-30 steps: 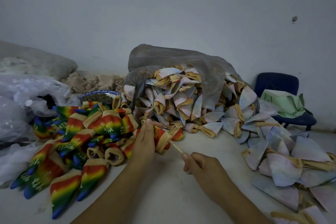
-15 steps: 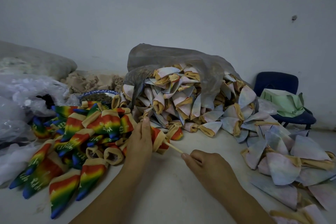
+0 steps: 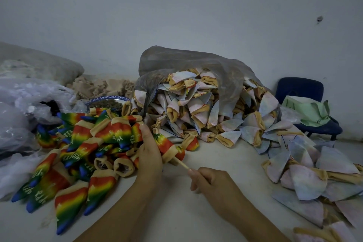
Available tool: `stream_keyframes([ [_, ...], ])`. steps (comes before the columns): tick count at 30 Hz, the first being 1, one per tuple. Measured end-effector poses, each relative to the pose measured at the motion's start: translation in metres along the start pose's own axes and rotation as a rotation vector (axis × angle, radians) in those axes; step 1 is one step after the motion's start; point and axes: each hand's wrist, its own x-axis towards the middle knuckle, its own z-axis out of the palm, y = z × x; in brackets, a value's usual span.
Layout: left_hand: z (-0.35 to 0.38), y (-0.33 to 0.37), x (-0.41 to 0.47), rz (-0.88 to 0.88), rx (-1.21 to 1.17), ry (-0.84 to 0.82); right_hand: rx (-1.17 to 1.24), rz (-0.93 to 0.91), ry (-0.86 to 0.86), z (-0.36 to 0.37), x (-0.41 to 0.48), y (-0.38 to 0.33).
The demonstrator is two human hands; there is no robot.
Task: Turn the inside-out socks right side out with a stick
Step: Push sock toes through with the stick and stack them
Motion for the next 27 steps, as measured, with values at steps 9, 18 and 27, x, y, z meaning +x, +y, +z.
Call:
stream_keyframes([
  [9,0.005,0.005,-0.013,0.091,0.006,0.052,0.024,0.028,0.006,0.006,0.001,-0.004],
  [18,0.004,-0.007,-0.005,0.235,0.067,-0.139,-0.199,-0.068,0.068,-0.002,0.000,-0.002],
  [27,0.001,-0.003,-0.007,0.325,0.190,-0.083,-0.240,-0.131,0.119,0.001,0.000,-0.004],
])
